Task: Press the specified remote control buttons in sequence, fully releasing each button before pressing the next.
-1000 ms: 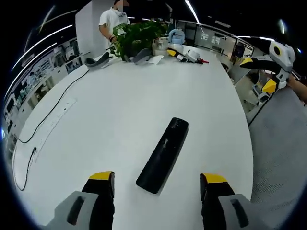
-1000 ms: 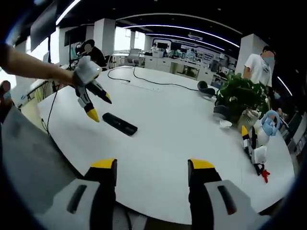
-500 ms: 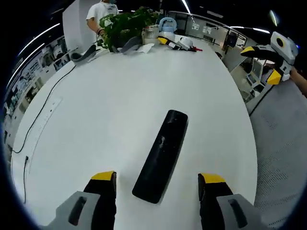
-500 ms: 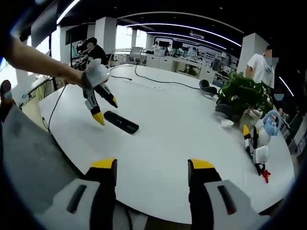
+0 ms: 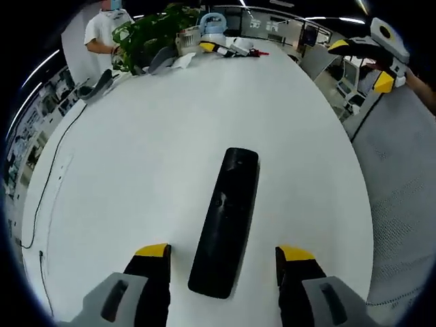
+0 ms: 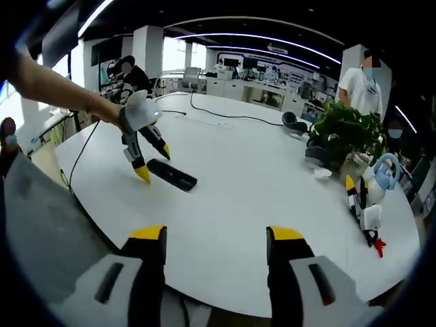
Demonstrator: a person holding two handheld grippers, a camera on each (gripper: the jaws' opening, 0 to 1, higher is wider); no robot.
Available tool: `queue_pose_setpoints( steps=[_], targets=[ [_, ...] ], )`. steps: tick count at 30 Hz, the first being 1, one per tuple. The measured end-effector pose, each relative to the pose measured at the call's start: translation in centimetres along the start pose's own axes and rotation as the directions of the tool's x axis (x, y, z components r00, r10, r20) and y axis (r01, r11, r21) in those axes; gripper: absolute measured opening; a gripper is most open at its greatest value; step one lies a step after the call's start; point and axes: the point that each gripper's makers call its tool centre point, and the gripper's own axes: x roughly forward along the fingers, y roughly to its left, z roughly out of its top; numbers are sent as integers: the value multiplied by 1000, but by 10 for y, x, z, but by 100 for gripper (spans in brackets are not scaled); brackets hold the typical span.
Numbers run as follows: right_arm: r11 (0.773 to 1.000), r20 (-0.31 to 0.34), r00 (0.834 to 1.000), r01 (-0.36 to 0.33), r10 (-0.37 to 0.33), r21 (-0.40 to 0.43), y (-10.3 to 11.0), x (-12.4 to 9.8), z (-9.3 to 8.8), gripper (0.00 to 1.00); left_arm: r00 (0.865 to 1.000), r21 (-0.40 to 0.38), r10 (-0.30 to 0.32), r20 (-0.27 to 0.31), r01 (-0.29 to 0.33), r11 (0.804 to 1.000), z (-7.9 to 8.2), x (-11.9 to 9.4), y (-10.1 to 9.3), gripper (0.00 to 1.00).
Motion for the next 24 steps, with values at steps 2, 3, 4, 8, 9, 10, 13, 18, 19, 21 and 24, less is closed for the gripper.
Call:
queue_pose_setpoints(
  steps=[2,3,4,8,9,10,13,18,19,21,24],
  targets=[
    [1000,-1,1000,-1,1,-1,0,0,0,61,1000,-7,6,7,-6,1000,1,-1,1,56],
    [1000,-1,1000,-3,3,-2,0,0,0,61,1000,-12,11,9,-11,1000,1,-1,2,47],
    [1000,-1,1000,-5,5,-2,1,0,0,60,1000,-15,16,10,-15,1000,1,-1,2,40],
    [1000,1,1000,-5,5,0,1,0,0,60,1000,-14,26,10,-25,1000,1,-2,1,31],
    [1000,4,1000,-5,5,2,1,0,1,60,1000,-11,23,10,-23,1000,1,-2,0,29],
    [1000,5,1000,-5,5,3,0,0,1,60,1000,0,25,10,-25,1000,1,-2,-1,27],
    [1000,7,1000,-4,4,5,0,0,1,60,1000,6,24,15,-24,1000,0,-3,-2,27],
    [1000,4,1000,-9,9,2,1,0,1,60,999,0,35,35,-35,999,-1,-4,-1,27],
    [1000,3,1000,-11,11,-1,2,1,1,60,999,7,35,35,-35,999,-1,-4,-3,26],
    [1000,0,1000,-13,13,-4,2,1,0,60,999,11,33,35,-34,999,-2,-5,-5,26],
    [1000,0,1000,-13,13,-4,2,1,0,59,999,9,16,34,-16,1000,-4,-6,-9,25]
  ],
)
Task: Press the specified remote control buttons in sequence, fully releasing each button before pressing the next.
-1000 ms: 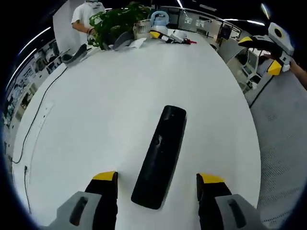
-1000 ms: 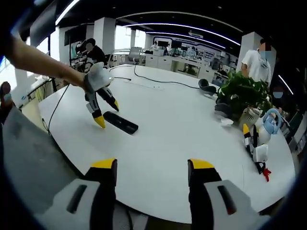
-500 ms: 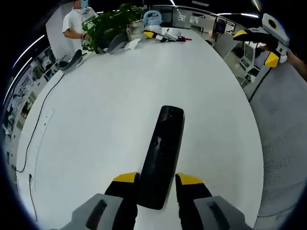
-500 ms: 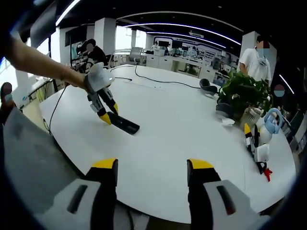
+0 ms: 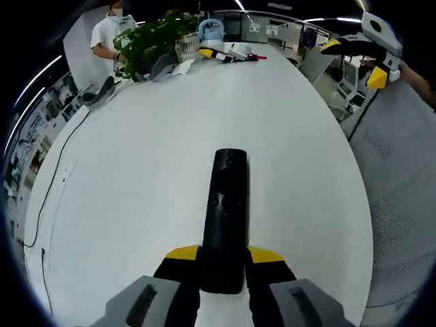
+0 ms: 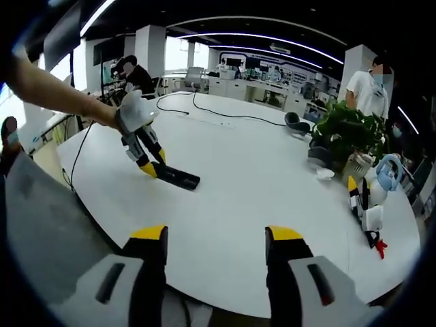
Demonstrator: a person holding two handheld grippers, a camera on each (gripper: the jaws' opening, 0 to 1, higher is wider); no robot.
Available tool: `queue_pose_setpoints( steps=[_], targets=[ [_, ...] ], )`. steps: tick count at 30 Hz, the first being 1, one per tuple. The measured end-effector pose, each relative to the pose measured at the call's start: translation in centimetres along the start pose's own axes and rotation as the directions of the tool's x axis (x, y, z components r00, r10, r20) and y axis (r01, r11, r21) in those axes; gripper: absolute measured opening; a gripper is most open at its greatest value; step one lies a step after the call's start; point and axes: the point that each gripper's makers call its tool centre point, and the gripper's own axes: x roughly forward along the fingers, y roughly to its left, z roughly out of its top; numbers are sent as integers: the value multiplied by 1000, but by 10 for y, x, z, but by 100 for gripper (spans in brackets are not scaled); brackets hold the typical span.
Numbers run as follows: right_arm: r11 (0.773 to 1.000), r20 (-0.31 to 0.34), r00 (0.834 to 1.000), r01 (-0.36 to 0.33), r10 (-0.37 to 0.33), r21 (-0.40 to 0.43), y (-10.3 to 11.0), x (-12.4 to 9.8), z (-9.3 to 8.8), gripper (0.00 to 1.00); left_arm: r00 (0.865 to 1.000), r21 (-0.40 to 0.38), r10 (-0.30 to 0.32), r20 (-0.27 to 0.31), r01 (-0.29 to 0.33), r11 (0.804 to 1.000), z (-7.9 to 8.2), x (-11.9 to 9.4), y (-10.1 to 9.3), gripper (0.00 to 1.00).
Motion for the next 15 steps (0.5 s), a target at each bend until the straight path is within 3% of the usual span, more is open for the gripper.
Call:
queue_pose_setpoints(
  steps=[15],
  targets=[
    [1000,-6,1000,-15,15,-8,3,1,-1,58,1000,17,-17,15,17,1000,-8,-4,-24,25]
  ],
)
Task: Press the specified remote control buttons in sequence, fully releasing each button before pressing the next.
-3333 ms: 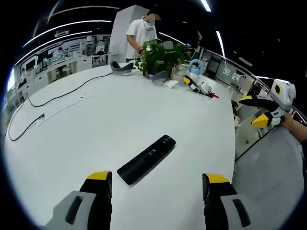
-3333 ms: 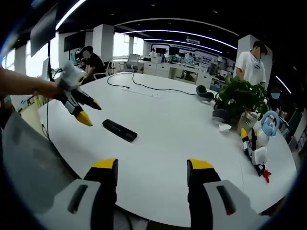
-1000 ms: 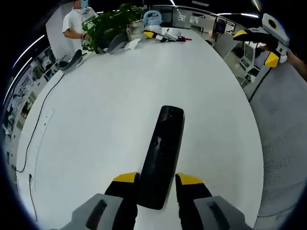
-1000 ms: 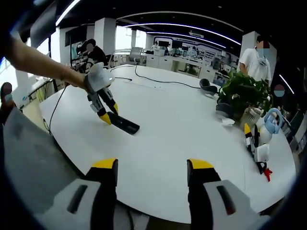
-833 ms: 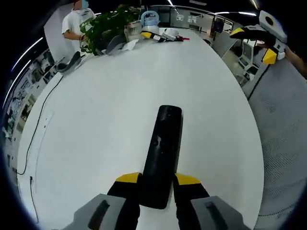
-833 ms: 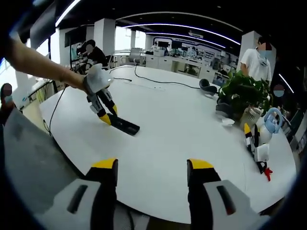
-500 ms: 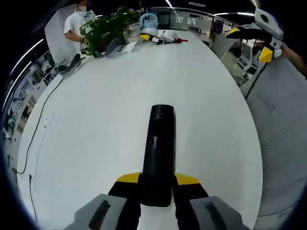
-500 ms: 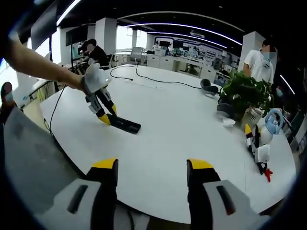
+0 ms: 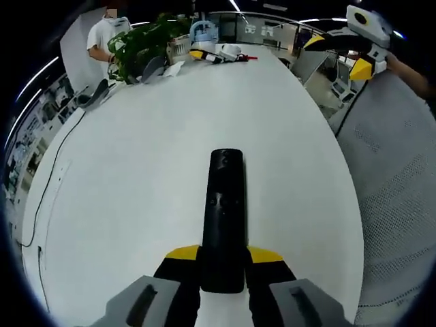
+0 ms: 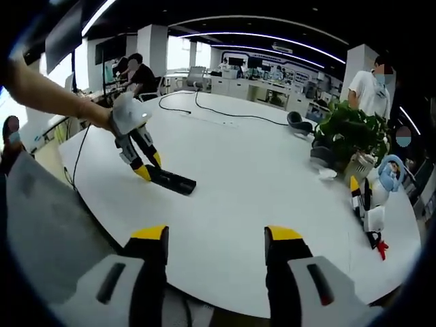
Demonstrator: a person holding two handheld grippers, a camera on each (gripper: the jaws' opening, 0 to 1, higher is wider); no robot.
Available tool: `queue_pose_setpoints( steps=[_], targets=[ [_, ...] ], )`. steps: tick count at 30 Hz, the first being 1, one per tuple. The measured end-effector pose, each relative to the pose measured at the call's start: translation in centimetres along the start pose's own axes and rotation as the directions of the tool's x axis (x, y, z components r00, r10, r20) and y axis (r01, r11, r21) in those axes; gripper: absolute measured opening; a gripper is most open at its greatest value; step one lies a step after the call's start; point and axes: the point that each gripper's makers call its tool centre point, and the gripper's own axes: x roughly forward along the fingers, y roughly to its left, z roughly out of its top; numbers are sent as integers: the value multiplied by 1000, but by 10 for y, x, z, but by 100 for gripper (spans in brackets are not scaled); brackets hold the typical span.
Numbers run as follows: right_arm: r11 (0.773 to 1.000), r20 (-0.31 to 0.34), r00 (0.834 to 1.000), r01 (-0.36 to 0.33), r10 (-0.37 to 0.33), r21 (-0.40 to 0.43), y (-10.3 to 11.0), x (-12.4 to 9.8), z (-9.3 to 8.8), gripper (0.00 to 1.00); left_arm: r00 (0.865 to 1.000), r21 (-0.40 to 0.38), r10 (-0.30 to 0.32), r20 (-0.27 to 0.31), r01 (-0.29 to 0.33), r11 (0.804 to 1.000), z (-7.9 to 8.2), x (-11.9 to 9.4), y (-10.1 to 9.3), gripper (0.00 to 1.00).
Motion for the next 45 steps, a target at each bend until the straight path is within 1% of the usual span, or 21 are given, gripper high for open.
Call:
queue_pose_setpoints(
  steps=[26,31,45],
  targets=[
    [1000,-9,1000,-11,11,-20,3,1,0,58,1000,-2,-24,14,24,1000,-8,-4,-38,25],
    [999,-19,1000,-11,10,-35,4,2,-2,58,999,-17,-26,27,27,1000,-8,-5,-46,25],
    [999,-31,999,-13,11,-51,5,2,-3,58,999,-18,-23,36,24,1000,-8,-5,-64,25]
  ],
)
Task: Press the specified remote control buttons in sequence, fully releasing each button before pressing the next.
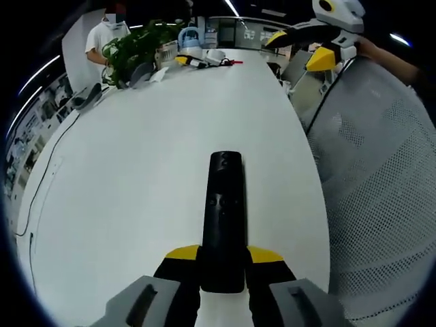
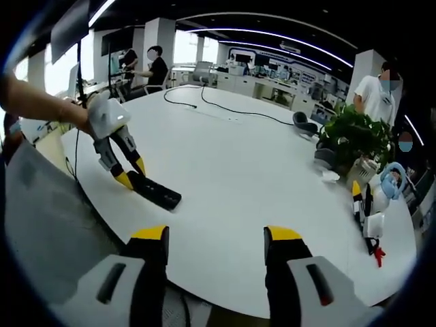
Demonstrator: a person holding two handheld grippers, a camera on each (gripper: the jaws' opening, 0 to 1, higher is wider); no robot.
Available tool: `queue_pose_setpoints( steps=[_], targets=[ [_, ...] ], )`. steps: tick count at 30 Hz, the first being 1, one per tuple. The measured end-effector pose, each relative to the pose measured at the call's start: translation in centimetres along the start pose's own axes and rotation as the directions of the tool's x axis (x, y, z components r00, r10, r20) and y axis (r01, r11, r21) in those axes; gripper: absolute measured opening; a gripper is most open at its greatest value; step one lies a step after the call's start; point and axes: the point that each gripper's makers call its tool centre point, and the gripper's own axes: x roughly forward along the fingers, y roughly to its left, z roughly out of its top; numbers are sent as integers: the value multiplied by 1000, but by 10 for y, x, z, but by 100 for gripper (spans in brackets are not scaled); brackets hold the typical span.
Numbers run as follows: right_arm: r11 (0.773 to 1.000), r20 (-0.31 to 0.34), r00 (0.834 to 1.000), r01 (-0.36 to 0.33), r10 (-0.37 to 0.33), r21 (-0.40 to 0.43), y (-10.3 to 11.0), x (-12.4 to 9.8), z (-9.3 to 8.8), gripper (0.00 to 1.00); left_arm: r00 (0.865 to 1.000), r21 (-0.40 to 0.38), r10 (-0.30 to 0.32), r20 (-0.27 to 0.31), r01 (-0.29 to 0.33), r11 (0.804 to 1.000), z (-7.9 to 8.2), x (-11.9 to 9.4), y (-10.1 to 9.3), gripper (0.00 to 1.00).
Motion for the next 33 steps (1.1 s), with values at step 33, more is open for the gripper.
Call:
queue_pose_setpoints(
  steps=[33],
  targets=[
    [1000,-9,1000,-9,9,-18,3,1,-1,57,999,-20,1,41,0,1000,0,1,-45,25]
  ],
)
